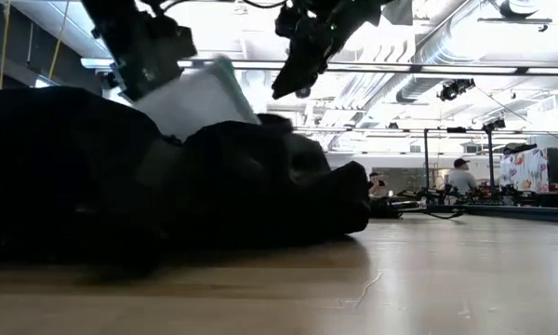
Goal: Unpack backpack
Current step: Put the zip bag into the backpack
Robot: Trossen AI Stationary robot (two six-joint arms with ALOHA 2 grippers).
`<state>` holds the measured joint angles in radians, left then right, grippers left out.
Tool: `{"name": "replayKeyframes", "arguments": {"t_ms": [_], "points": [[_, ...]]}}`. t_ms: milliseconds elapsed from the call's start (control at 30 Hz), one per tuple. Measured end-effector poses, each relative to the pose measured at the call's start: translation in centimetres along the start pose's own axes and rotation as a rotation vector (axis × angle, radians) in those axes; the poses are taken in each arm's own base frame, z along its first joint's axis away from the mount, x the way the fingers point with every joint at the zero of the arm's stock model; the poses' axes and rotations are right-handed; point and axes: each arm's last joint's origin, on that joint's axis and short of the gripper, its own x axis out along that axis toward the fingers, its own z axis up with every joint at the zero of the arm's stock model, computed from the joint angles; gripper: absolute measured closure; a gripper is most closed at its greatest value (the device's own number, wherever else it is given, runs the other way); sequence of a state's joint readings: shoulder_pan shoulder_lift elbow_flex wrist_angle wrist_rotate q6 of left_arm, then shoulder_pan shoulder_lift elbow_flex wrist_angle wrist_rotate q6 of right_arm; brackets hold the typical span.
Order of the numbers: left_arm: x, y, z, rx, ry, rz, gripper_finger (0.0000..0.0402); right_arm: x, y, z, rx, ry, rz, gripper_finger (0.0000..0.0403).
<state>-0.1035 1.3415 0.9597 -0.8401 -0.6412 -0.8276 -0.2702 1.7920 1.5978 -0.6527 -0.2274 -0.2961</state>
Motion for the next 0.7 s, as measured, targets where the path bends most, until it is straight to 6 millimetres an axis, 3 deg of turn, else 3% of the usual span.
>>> {"name": "replayKeyframes", "arguments": {"t_ms": [133,300,433,533,700], "points": [[0.9,1.3,0.1,-0.047,-0.007,0.118,0.0261,0.5,3.4,0.3,-0.107,0.017,0.183,0.0184],[1.0,1.6,0.4,-0.014,0.064,0.074,0.0261,1.3,7.1,0.4,-0.231,0.04,0.257,0.0183],[-0.4,0.4,1.3,0.023,0.076,-0.089,0.0261,2.2,8.1,-0.3,-0.223,0.086,0.152,0.0183],[-1.1,-1.4,2.0,0.051,0.032,-0.302,0.0261,3.1,8.4,-1.2,-0.16,0.071,0.236,0.0187],[0.8,-4.4,1.0,0.08,0.038,-0.573,0.0261,4.8,9.5,-2.8,-0.248,0.03,0.306,0.0204]]}}
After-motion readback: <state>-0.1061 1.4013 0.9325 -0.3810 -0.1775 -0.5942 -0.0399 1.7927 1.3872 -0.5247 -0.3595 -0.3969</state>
